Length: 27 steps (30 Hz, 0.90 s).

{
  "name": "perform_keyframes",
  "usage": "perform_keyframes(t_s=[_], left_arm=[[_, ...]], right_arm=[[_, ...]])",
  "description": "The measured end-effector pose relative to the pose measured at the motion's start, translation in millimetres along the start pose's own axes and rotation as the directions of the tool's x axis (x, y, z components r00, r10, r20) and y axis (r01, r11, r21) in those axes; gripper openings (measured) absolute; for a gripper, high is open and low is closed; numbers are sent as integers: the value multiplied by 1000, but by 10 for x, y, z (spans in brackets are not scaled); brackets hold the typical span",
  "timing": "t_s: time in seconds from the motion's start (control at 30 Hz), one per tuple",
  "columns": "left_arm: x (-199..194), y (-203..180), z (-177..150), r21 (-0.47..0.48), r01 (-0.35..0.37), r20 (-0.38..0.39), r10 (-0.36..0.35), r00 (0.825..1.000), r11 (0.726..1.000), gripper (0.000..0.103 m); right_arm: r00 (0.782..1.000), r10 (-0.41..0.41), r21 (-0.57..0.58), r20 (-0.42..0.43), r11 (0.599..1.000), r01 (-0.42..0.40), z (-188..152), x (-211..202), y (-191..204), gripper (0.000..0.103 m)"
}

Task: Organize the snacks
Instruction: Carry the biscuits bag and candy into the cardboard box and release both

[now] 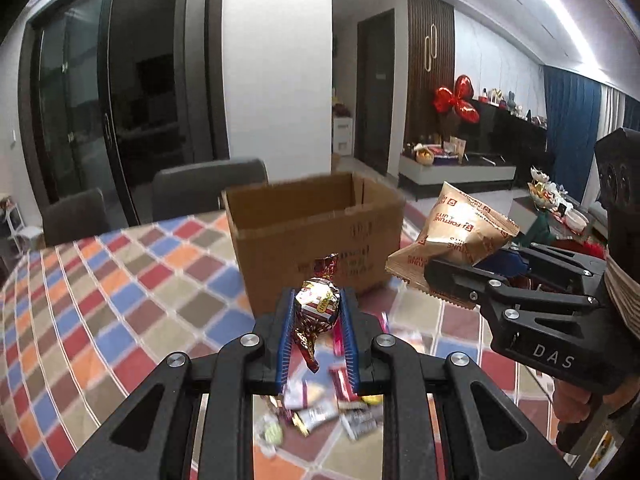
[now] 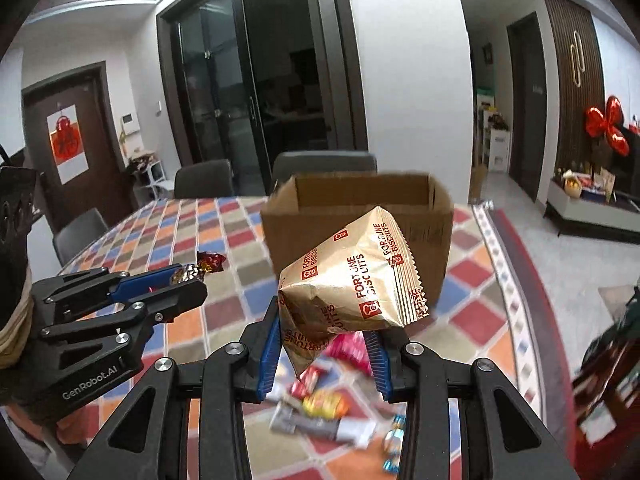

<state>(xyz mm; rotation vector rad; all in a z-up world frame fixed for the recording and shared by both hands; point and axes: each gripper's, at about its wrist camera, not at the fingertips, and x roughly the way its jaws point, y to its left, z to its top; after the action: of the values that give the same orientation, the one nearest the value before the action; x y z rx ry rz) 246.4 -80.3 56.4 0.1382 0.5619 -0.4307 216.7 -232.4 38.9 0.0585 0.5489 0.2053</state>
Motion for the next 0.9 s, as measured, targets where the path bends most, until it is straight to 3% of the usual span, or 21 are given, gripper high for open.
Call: perform_keyframes(t_s=[0.2,0.43,0.9], left_arm=[[107,65,452,36,-14,43,13,999,999,23],[475,178,814,48,-14,25,13,1000,999,23],[1420,477,1049,-49,20,-121,-26,992,999,23]], right_arm=[[999,2,-11,37,1000,-1,466,83,-86,39],[1000,-7,-42,-11,999,6,828,379,-224,39],[985,-33,-37,-170,999,27,1162,1196,-574,40]])
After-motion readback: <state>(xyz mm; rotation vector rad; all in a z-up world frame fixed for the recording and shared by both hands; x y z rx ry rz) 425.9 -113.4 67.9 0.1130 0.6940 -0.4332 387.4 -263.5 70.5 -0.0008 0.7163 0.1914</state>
